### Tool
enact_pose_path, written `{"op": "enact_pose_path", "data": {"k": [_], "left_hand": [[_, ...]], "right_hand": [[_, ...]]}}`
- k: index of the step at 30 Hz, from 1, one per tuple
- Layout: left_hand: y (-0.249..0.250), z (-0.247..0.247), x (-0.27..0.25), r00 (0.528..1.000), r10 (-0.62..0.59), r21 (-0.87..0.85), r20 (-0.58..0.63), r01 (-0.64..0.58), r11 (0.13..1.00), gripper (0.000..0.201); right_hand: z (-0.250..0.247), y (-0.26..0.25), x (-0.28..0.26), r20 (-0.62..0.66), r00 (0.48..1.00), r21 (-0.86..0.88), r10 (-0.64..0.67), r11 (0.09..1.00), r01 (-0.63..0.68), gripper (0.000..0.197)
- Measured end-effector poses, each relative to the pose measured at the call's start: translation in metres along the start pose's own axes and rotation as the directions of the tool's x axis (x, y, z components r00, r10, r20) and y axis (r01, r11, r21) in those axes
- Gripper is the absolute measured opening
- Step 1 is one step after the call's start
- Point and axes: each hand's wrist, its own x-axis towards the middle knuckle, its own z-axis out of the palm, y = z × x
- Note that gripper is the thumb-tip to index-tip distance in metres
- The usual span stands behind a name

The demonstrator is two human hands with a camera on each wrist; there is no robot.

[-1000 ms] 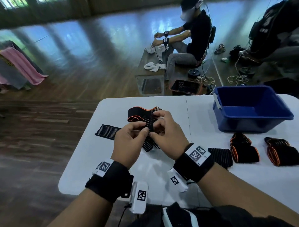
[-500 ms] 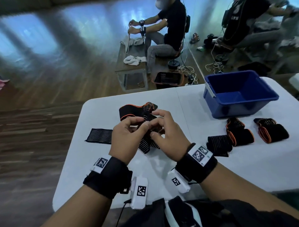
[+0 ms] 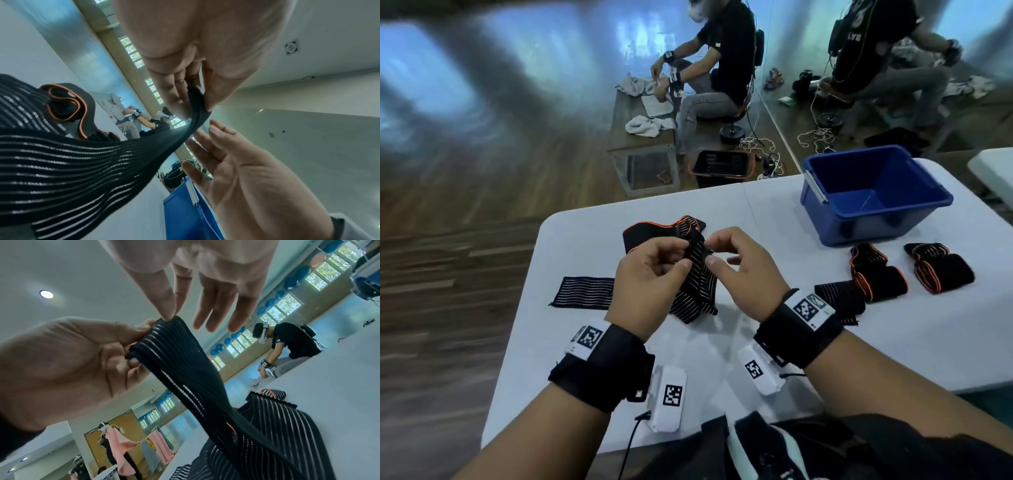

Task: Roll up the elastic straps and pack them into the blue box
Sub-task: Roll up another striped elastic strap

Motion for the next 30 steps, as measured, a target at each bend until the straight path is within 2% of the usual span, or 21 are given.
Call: {"op": "enact_pose_path", "data": {"k": [2, 6, 9, 13, 18, 21, 25, 30], "left_hand": [[0.006, -0.004, 0.004, 0.999, 0.039, 0.006, -0.003, -0.039, 0.999, 0.027], [0.027, -0.012, 0.013, 0.994, 0.112, 0.016, 0.001, -0.112, 0.994, 0.029], [0.056, -0.021, 0.025, 0.983, 0.181, 0.028, 0.029, -0.181, 0.983, 0.030], [0.111, -0.036, 0.052, 0.937, 0.348, 0.044, 0.020, -0.349, 0.936, 0.028], [0.174, -0.052, 0.085, 0.874, 0.486, 0.041, 0.014, -0.487, 0.873, 0.033], [0.201, -0.054, 0.098, 0.867, 0.498, -0.027, -0.037, -0.499, 0.866, 0.032], [0.218, -0.050, 0.101, 0.878, 0.469, -0.167, -0.092, -0.478, 0.862, 0.032], [0.200, -0.041, 0.092, 0.917, 0.387, -0.360, -0.099, -0.395, 0.845, 0.036]], "right_hand": [[-0.003, -0.007, 0.004, 0.022, 0.999, 0.031, -0.027, 0.999, 0.027, 0.015], [-0.009, -0.021, 0.012, -0.020, 0.988, -0.048, -0.156, 0.987, 0.155, 0.017], [-0.019, -0.040, 0.026, -0.027, 0.976, -0.005, -0.215, 0.977, 0.215, 0.020], [-0.038, -0.079, 0.056, 0.005, 0.965, 0.059, -0.261, 0.964, 0.260, 0.023], [-0.064, -0.135, 0.090, -0.018, 0.933, 0.140, -0.360, 0.923, 0.359, 0.027], [-0.075, -0.163, 0.104, -0.011, 0.910, 0.155, -0.414, 0.899, 0.410, 0.031], [-0.078, -0.185, 0.114, -0.015, 0.908, 0.167, -0.418, 0.895, 0.414, 0.030], [-0.079, -0.184, 0.111, -0.129, 0.916, 0.194, -0.379, 0.897, 0.398, 0.026]]}}
